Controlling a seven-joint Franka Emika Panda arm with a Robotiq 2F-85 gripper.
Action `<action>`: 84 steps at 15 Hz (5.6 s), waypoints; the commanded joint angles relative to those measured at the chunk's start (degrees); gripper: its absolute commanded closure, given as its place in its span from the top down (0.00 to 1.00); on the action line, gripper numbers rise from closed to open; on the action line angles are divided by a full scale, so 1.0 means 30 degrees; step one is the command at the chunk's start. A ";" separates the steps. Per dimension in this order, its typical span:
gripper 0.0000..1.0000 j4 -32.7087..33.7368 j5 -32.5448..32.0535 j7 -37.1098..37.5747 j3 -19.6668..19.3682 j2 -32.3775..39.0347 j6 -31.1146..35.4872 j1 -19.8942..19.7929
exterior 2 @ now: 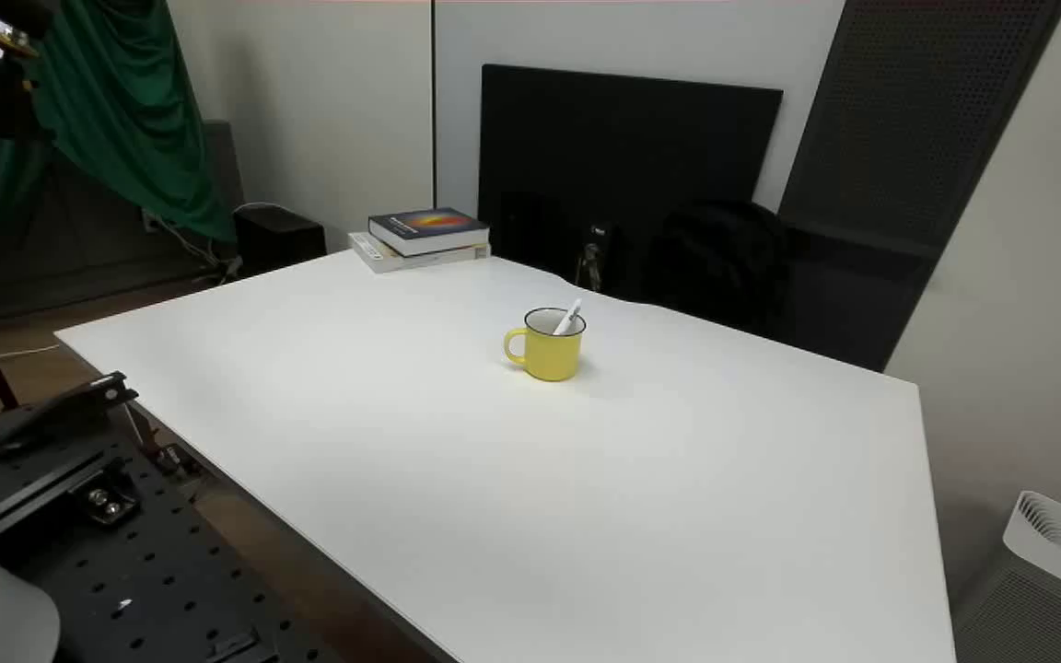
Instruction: Pick the marker from the cup and put it on the table
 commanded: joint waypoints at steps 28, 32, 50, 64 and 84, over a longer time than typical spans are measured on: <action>1.00 -0.3441 -0.1214 -0.1327 -0.1661 0.1349 1.6652 -0.1239; 1.00 -0.2962 -0.1649 -0.1409 -0.2236 0.3148 2.2108 -0.1110; 1.00 -0.2967 -0.2060 -0.1362 -0.3580 0.4834 2.5963 0.0301; 1.00 -0.3057 -0.2555 -0.0606 -1.3672 1.1291 3.3388 0.9803; 1.00 -0.3106 -0.0623 -0.2523 -3.4960 1.1348 3.2528 3.3343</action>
